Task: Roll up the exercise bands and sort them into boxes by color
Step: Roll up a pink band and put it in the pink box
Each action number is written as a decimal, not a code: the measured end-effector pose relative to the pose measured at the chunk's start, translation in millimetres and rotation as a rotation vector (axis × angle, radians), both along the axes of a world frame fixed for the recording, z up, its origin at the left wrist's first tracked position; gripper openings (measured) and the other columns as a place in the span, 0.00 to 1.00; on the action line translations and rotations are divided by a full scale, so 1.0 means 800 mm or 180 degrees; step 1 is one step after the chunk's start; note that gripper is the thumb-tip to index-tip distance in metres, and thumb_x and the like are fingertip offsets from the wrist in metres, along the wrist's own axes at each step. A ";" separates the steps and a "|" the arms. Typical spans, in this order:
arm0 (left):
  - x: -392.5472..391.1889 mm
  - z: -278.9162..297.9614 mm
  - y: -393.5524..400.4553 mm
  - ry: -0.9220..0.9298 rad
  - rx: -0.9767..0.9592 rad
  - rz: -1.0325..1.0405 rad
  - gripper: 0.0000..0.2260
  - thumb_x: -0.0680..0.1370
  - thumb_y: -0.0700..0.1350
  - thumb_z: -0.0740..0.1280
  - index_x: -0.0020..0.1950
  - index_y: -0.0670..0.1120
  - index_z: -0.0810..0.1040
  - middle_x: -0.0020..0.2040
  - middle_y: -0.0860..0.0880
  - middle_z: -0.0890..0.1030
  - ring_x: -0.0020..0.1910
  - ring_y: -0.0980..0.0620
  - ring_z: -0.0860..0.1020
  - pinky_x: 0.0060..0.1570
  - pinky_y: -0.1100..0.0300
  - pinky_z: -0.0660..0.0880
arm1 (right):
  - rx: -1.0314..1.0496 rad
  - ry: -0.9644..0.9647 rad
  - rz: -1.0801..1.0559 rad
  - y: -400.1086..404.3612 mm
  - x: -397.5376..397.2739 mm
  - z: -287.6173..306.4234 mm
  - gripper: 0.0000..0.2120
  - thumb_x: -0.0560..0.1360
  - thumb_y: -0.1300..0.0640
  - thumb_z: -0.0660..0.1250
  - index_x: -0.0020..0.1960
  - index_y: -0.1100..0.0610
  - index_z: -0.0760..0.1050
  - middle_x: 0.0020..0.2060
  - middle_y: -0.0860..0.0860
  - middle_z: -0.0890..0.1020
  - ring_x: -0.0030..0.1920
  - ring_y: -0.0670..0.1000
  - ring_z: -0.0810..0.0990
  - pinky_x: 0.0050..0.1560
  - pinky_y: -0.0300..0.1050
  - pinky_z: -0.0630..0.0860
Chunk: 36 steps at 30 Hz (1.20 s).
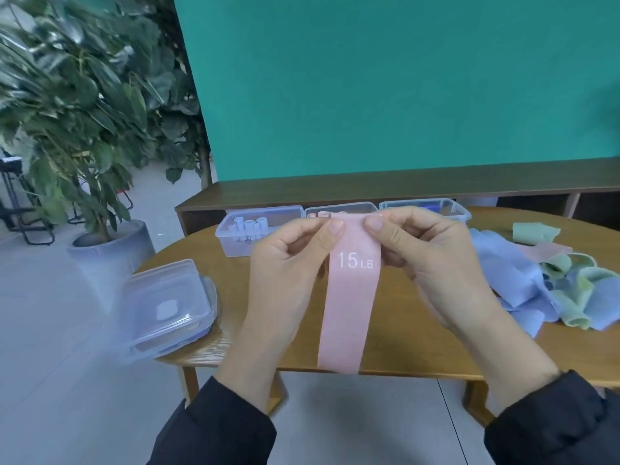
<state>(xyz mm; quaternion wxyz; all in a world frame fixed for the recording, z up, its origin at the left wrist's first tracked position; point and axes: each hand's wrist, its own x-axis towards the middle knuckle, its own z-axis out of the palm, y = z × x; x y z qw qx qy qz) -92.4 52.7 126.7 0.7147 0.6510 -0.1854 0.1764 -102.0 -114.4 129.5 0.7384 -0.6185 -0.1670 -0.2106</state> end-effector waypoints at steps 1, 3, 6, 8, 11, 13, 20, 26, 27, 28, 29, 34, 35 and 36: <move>-0.010 0.004 0.001 -0.0014 -0.0061 -0.0058 0.09 0.72 0.53 0.71 0.49 0.54 0.84 0.43 0.55 0.86 0.43 0.55 0.85 0.34 0.67 0.77 | -0.0014 -0.0056 0.0033 0.001 -0.009 0.005 0.11 0.69 0.52 0.75 0.47 0.58 0.85 0.40 0.57 0.86 0.40 0.55 0.83 0.39 0.47 0.80; -0.027 0.010 0.004 -0.0052 -0.0173 -0.0187 0.09 0.72 0.51 0.71 0.51 0.51 0.84 0.43 0.53 0.87 0.43 0.53 0.86 0.33 0.66 0.78 | -0.0051 -0.0168 0.0099 0.005 -0.024 0.013 0.11 0.70 0.53 0.74 0.47 0.59 0.84 0.39 0.57 0.86 0.38 0.54 0.83 0.35 0.43 0.79; -0.035 0.009 0.011 -0.0038 -0.0096 -0.0143 0.13 0.73 0.53 0.70 0.55 0.50 0.84 0.46 0.53 0.87 0.46 0.52 0.86 0.37 0.63 0.80 | -0.0071 -0.0173 0.0151 0.011 -0.030 0.016 0.11 0.70 0.55 0.73 0.48 0.61 0.84 0.38 0.59 0.86 0.36 0.53 0.83 0.31 0.42 0.78; -0.030 0.004 0.014 0.0018 0.0008 -0.0064 0.17 0.71 0.54 0.70 0.56 0.49 0.83 0.45 0.54 0.86 0.44 0.53 0.85 0.34 0.66 0.77 | -0.0167 -0.0072 0.0137 0.013 -0.026 0.010 0.12 0.71 0.56 0.73 0.50 0.63 0.84 0.40 0.60 0.86 0.37 0.54 0.84 0.32 0.43 0.79; -0.010 -0.013 0.018 0.0132 0.0179 0.0093 0.14 0.73 0.53 0.71 0.55 0.49 0.85 0.42 0.54 0.86 0.37 0.58 0.82 0.30 0.69 0.73 | -0.0475 0.0144 0.0047 0.013 -0.010 -0.007 0.09 0.75 0.58 0.72 0.52 0.61 0.83 0.41 0.56 0.87 0.40 0.54 0.86 0.32 0.44 0.81; 0.008 -0.027 0.022 0.0269 0.0243 0.0141 0.10 0.76 0.50 0.72 0.55 0.48 0.85 0.43 0.53 0.86 0.36 0.57 0.81 0.29 0.65 0.73 | -0.0626 0.0316 0.0035 0.011 0.007 -0.021 0.07 0.76 0.58 0.72 0.52 0.59 0.83 0.42 0.54 0.87 0.41 0.54 0.86 0.32 0.46 0.81; 0.085 -0.084 0.022 0.0650 0.0511 0.0371 0.06 0.78 0.47 0.73 0.53 0.49 0.86 0.45 0.54 0.86 0.41 0.54 0.82 0.29 0.65 0.73 | -0.1248 0.0635 -0.0253 0.004 0.084 -0.066 0.05 0.76 0.58 0.73 0.49 0.58 0.85 0.41 0.51 0.87 0.40 0.48 0.85 0.29 0.40 0.77; 0.142 -0.103 0.030 0.0842 0.0798 0.0250 0.05 0.79 0.46 0.72 0.52 0.49 0.87 0.45 0.53 0.87 0.41 0.56 0.82 0.29 0.64 0.72 | -0.1537 0.1013 -0.0066 -0.008 0.152 -0.078 0.09 0.73 0.53 0.76 0.49 0.56 0.87 0.36 0.55 0.85 0.31 0.47 0.76 0.27 0.39 0.72; 0.147 -0.104 0.031 0.0864 0.0825 0.0223 0.05 0.79 0.45 0.72 0.53 0.48 0.86 0.44 0.52 0.87 0.40 0.56 0.81 0.29 0.64 0.73 | -0.1535 0.1106 0.0023 -0.010 0.162 -0.078 0.09 0.73 0.53 0.76 0.50 0.56 0.86 0.36 0.56 0.84 0.32 0.48 0.77 0.28 0.39 0.73; 0.152 -0.106 0.031 0.0900 0.0840 0.0202 0.06 0.79 0.45 0.71 0.54 0.48 0.86 0.43 0.52 0.86 0.39 0.56 0.81 0.30 0.63 0.73 | -0.1538 0.1195 0.0099 -0.012 0.171 -0.078 0.09 0.73 0.53 0.76 0.50 0.57 0.86 0.36 0.57 0.85 0.33 0.48 0.78 0.29 0.38 0.74; 0.156 -0.108 0.031 0.0949 0.0853 0.0194 0.06 0.80 0.45 0.71 0.54 0.48 0.85 0.42 0.52 0.86 0.38 0.56 0.81 0.31 0.62 0.74 | -0.1527 0.1272 0.0159 -0.015 0.181 -0.077 0.09 0.74 0.54 0.76 0.51 0.57 0.86 0.37 0.57 0.85 0.34 0.48 0.80 0.30 0.38 0.75; 0.166 -0.117 0.026 0.1398 0.0767 -0.0042 0.13 0.80 0.50 0.71 0.63 0.49 0.80 0.47 0.51 0.87 0.42 0.54 0.85 0.33 0.60 0.76 | -0.1301 0.1550 0.0303 -0.027 0.226 -0.078 0.08 0.73 0.57 0.76 0.51 0.58 0.86 0.41 0.54 0.87 0.38 0.49 0.84 0.32 0.37 0.77; 0.167 -0.119 0.025 0.1469 0.0832 -0.0057 0.15 0.80 0.51 0.71 0.65 0.49 0.78 0.49 0.51 0.86 0.42 0.54 0.85 0.35 0.60 0.76 | -0.1234 0.1608 0.0354 -0.029 0.233 -0.078 0.09 0.73 0.58 0.76 0.52 0.59 0.86 0.41 0.55 0.87 0.38 0.49 0.84 0.31 0.37 0.77; 0.169 -0.121 0.026 0.1521 0.0965 -0.0028 0.18 0.79 0.53 0.71 0.67 0.50 0.77 0.51 0.49 0.86 0.43 0.54 0.84 0.36 0.60 0.76 | -0.1189 0.1661 0.0388 -0.030 0.240 -0.079 0.10 0.73 0.58 0.77 0.52 0.60 0.85 0.42 0.55 0.87 0.37 0.49 0.84 0.32 0.37 0.77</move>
